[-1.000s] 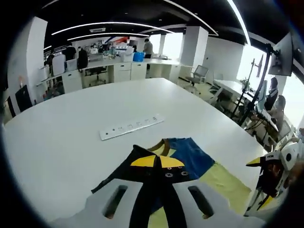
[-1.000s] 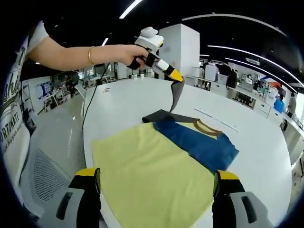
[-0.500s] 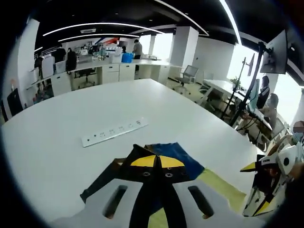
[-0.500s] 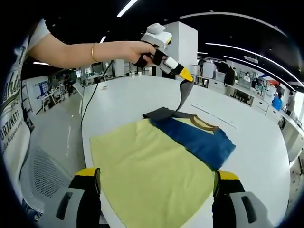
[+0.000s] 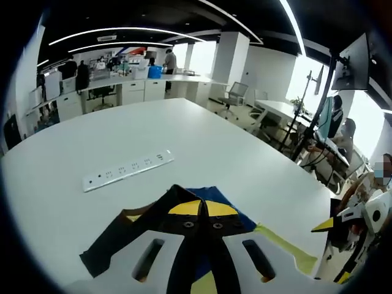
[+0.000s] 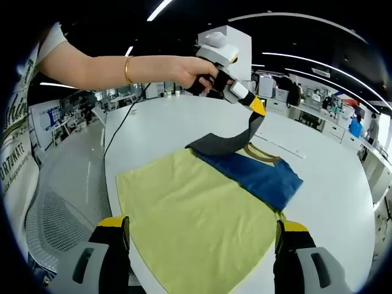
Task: Fold the garment on the visible template until the final outline fits inside the template.
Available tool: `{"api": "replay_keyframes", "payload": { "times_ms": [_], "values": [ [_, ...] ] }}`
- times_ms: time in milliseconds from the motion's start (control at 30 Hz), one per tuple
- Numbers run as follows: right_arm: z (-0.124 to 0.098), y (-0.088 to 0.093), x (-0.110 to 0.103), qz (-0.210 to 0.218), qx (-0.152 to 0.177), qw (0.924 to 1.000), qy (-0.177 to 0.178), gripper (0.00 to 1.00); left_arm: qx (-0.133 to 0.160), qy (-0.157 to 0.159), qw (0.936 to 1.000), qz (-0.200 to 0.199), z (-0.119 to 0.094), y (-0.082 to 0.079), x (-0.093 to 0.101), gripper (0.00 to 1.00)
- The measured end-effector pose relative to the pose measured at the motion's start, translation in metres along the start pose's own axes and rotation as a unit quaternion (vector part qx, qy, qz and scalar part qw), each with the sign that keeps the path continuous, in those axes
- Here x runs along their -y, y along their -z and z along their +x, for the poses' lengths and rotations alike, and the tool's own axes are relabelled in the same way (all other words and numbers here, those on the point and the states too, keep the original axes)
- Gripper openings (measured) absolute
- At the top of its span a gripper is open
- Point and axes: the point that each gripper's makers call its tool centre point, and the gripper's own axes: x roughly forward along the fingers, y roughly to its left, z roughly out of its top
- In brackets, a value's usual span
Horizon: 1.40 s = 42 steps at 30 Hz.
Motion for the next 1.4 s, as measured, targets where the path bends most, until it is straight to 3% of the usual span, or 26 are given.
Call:
{"api": "replay_keyframes", "payload": {
  "times_ms": [333,700,1000,1233,1400],
  "values": [
    [0.001,0.004,0.001,0.003,-0.005,1.0000,0.001,0.99,-0.024,0.024,0.9992,0.020,0.022,0.019,0.022,0.00],
    [0.002,0.011,-0.002,0.010,-0.011,0.9999,-0.007,0.99,-0.026,0.042,0.9988,-0.003,0.046,0.028,0.037,0.00],
    [0.004,0.007,-0.007,0.010,0.010,0.9998,-0.014,0.99,-0.036,0.062,0.9973,-0.015,0.074,0.047,0.051,0.00],
    [0.004,0.006,-0.004,0.008,0.012,0.9999,-0.008,0.99,-0.055,0.073,0.9958,-0.012,0.087,0.064,0.054,0.00],
    [0.003,0.009,-0.001,0.008,0.008,0.9999,-0.003,0.99,-0.050,0.084,0.9952,0.001,0.087,0.063,0.057,0.00]
  ]
}}
